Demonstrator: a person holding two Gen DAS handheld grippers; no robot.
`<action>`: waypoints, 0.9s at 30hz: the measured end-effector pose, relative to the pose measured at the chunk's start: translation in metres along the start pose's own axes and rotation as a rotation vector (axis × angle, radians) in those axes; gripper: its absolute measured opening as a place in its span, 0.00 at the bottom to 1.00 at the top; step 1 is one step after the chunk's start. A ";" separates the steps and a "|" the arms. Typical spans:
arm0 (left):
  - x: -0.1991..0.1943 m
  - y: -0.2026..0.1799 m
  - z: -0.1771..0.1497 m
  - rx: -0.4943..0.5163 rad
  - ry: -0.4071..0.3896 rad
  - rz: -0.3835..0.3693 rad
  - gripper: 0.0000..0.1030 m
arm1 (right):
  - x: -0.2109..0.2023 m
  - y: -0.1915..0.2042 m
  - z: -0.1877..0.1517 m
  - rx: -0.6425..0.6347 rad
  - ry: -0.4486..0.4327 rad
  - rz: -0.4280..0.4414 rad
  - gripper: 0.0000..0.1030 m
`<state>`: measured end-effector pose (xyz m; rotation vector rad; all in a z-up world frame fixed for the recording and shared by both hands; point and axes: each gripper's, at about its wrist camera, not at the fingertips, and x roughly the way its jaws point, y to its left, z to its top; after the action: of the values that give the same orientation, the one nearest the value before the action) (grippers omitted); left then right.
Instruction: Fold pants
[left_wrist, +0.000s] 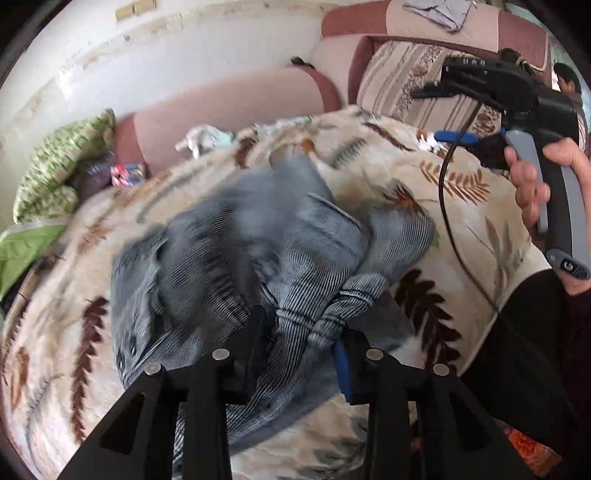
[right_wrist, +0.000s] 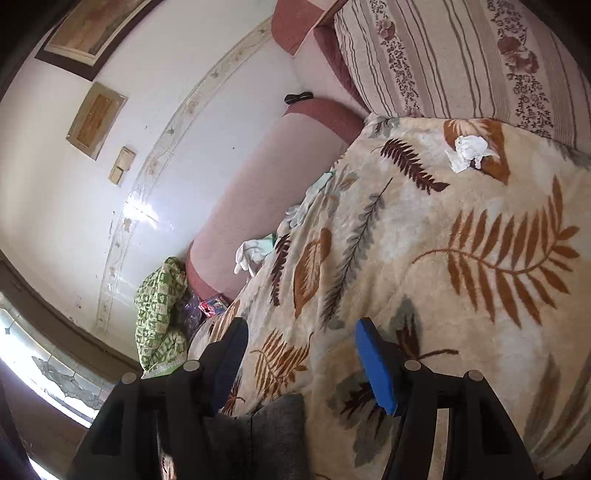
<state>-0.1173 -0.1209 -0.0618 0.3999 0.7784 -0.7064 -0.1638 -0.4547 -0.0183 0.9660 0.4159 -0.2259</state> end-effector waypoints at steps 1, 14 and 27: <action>0.000 0.005 0.000 -0.023 0.015 -0.021 0.36 | -0.001 -0.001 0.001 0.003 0.000 0.001 0.62; -0.054 0.061 0.015 -0.186 -0.160 -0.174 0.63 | 0.029 0.073 -0.054 -0.320 0.155 0.096 0.62; 0.021 0.119 0.001 -0.257 -0.001 0.194 0.65 | 0.072 0.104 -0.118 -0.327 0.504 0.374 0.62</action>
<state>-0.0222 -0.0466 -0.0685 0.2371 0.8057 -0.4187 -0.0899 -0.2991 -0.0313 0.7522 0.6963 0.4247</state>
